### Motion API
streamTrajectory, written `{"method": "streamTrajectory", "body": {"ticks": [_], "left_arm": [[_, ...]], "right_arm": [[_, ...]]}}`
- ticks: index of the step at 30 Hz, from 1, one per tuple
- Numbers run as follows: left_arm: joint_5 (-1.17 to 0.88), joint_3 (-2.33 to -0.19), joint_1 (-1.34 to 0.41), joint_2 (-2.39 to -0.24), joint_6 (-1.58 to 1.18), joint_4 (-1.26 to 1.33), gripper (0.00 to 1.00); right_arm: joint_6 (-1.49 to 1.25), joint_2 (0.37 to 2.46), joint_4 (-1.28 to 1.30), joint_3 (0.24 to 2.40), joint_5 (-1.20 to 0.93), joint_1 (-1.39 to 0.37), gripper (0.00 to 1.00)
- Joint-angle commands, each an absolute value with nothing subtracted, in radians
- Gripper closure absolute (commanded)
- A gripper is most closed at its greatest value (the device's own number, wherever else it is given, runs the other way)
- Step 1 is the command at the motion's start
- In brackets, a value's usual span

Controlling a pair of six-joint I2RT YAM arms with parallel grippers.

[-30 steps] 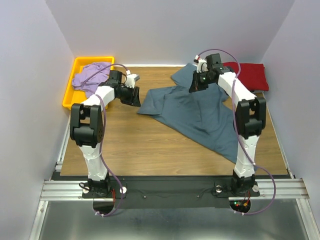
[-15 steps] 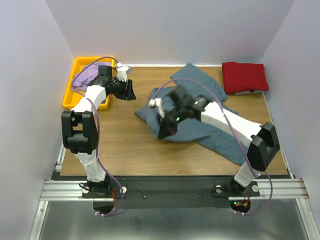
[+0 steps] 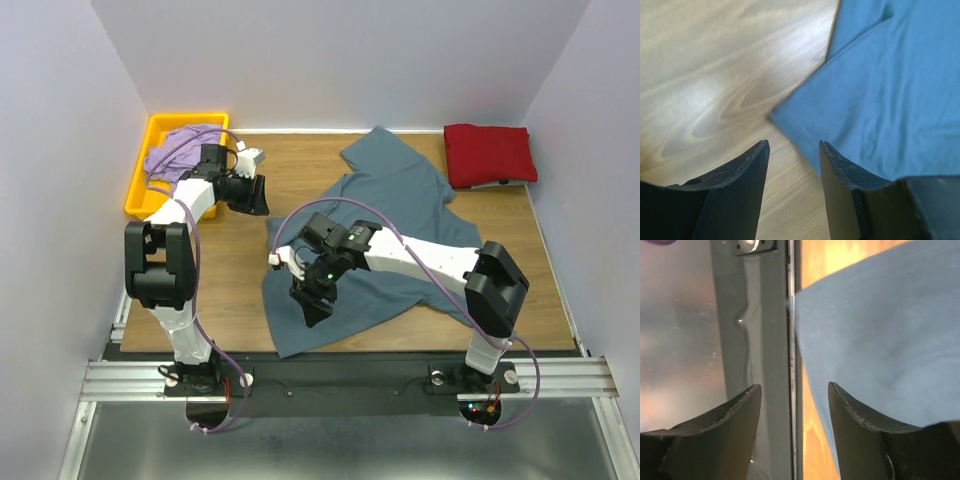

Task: Fold and stack the t-shirts
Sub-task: Flatten the tshirt out

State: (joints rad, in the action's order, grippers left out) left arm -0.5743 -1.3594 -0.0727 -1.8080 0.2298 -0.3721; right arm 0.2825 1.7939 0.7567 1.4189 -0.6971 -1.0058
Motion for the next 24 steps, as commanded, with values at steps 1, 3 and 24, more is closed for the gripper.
{"method": "streamTrajectory", "body": {"ticks": [1,3,24], "left_arm": [[-0.506,-1.287,-0.09,-1.738,0.273,-0.376,0.44],[-0.477,-1.272,-0.106,-1.741,0.281,-0.364,0.44],[-0.265,-1.322,-0.227,-1.913,0.36,-0.245,0.45]], "right_arm": [[0.278,1.727,0.73,1.485,-0.652,-0.933,0.37],[0.264,1.717,0.732,1.499,-0.666,-0.878,0.37],[0.241,1.954,0.666,1.422,-0.249,-0.408,0.54]]}}
